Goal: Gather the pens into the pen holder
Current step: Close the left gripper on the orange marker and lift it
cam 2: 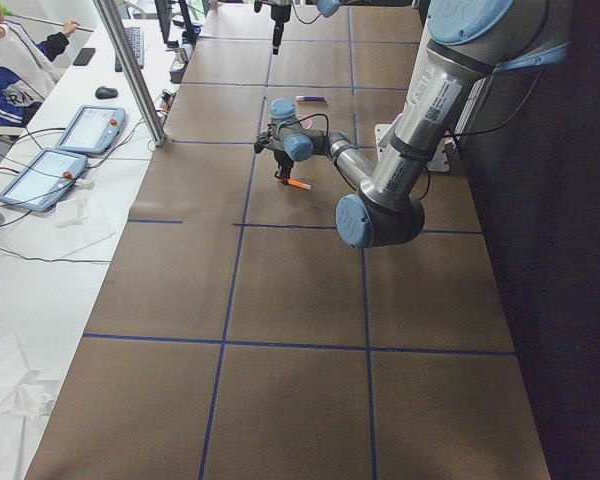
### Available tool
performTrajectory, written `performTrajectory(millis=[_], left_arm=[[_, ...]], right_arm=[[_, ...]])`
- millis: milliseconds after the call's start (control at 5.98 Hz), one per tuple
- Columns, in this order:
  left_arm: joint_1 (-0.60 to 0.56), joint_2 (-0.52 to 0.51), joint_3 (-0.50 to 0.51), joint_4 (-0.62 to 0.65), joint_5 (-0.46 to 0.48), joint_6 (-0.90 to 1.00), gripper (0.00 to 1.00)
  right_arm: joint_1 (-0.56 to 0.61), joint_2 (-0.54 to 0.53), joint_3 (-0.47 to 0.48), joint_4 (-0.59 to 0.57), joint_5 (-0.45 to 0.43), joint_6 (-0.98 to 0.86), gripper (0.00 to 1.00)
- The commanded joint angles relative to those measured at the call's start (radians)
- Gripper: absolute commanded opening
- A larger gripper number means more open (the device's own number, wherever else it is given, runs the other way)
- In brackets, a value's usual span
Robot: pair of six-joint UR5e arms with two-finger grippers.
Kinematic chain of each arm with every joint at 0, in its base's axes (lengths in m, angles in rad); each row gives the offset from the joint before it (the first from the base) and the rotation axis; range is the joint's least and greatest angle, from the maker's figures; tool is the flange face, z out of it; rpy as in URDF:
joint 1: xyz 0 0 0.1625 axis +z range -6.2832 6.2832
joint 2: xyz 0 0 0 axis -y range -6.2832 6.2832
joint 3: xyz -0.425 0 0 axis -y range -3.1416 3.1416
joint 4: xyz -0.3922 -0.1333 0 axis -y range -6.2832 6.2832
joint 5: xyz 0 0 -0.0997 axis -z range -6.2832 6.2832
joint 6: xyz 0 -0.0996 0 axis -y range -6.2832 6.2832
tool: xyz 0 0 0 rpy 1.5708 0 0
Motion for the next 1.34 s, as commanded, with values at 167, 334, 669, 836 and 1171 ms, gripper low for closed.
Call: performTrajectory(millis=[167, 334, 669, 836, 1171], left_arm=[[-0.064, -0.005, -0.043, 0.003, -0.011, 0.001, 0.00], [-0.105, -0.005, -0.093, -0.009, -0.011, 0.009, 0.00], [-0.145, -0.005, -0.246, -0.069, -0.010, 0.002, 0.00], [-0.145, -0.008, -0.311, -0.113, -0.008, -0.008, 0.00], [-0.139, 0.001, -0.309, -0.455, -0.002, -0.164, 0.00]], right_arm=[[0.003, -0.023, 0.018, -0.002, 0.017, 0.000, 1.00], [0.007, -0.055, 0.018, -0.002, 0.069, 0.000, 1.00], [0.009, -0.090, 0.012, -0.002, 0.076, 0.000, 1.00], [0.007, -0.090, -0.001, -0.002, 0.073, 0.000, 1.00], [0.007, -0.092, -0.018, -0.002, 0.074, 0.000, 1.00]])
